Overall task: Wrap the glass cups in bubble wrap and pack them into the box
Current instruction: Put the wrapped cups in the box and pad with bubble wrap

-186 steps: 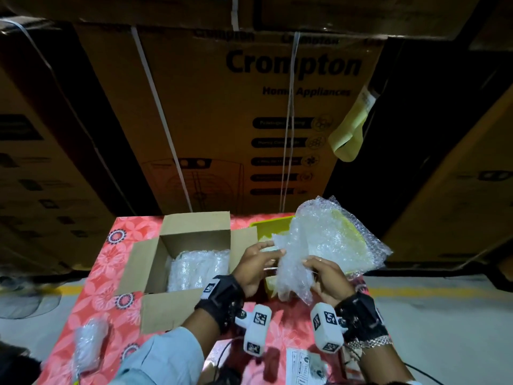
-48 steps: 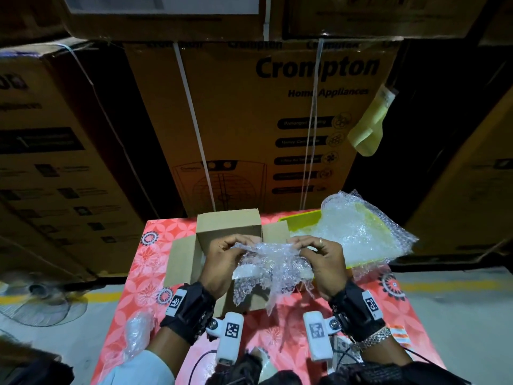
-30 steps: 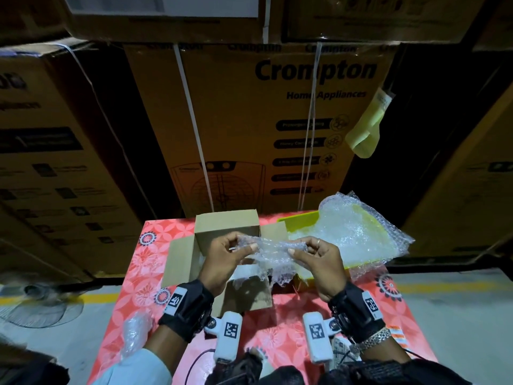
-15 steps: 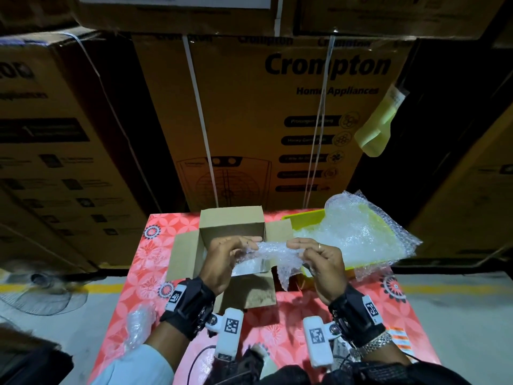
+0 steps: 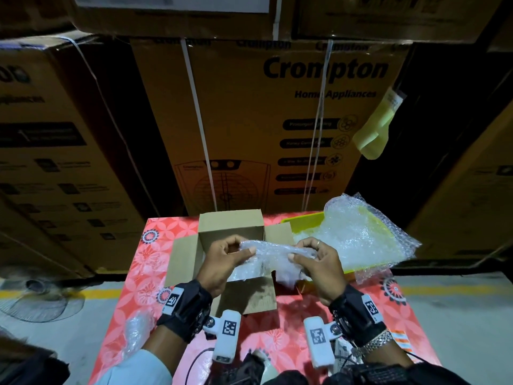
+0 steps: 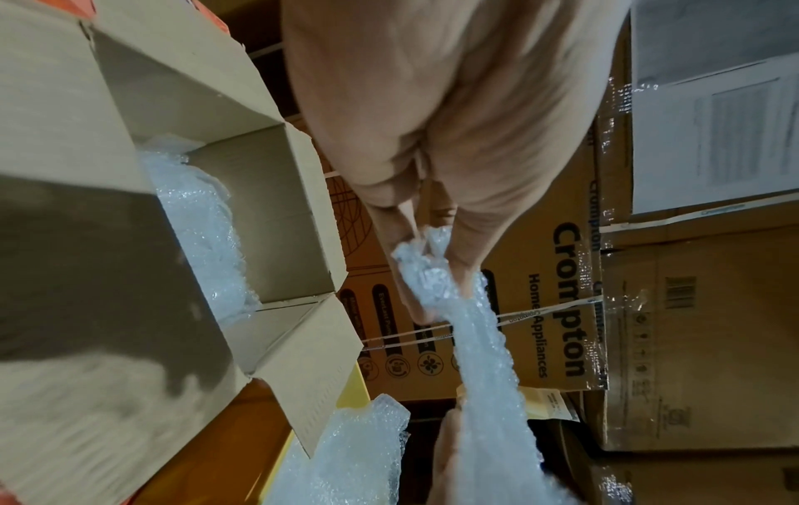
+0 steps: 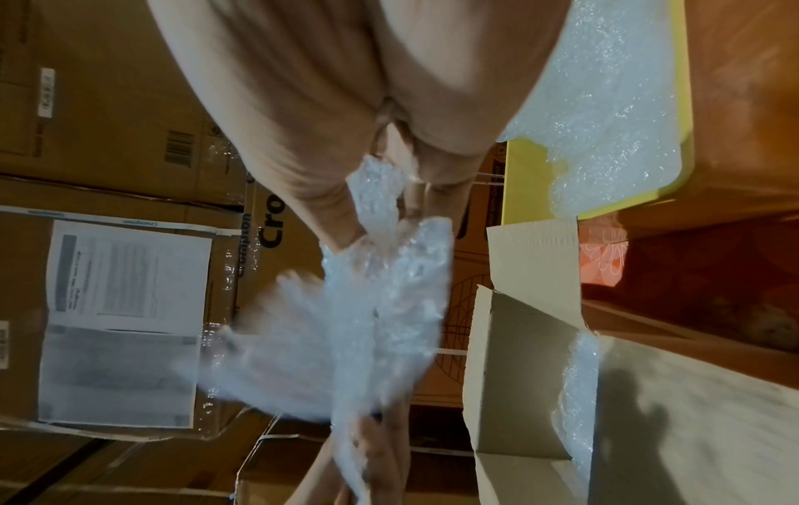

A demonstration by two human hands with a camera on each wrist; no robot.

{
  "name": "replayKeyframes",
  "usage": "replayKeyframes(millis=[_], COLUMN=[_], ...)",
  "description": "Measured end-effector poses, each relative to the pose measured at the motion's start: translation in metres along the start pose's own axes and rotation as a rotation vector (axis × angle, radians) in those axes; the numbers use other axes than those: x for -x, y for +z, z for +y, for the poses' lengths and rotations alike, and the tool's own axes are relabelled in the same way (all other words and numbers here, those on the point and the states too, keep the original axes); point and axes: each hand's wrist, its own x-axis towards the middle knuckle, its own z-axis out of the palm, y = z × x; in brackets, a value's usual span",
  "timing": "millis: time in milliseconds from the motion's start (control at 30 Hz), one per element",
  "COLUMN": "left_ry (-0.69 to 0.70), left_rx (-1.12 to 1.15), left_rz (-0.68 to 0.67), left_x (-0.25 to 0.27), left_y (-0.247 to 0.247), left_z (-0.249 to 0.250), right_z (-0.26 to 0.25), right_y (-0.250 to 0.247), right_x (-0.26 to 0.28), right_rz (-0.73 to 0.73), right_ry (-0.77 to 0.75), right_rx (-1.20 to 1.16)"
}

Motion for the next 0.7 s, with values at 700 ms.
replayKeyframes(millis=[700], left_ry=[-0.052], left_rx=[0.135], left_rz=[0.092], left_x=[0.004], left_y=[-0.007], left_z=[-0.002], right_z=[0.013], right_y=[0.01], right_x=[0.002], right_rz=[0.003], right_ry=[0.02], right_rx=[0.053])
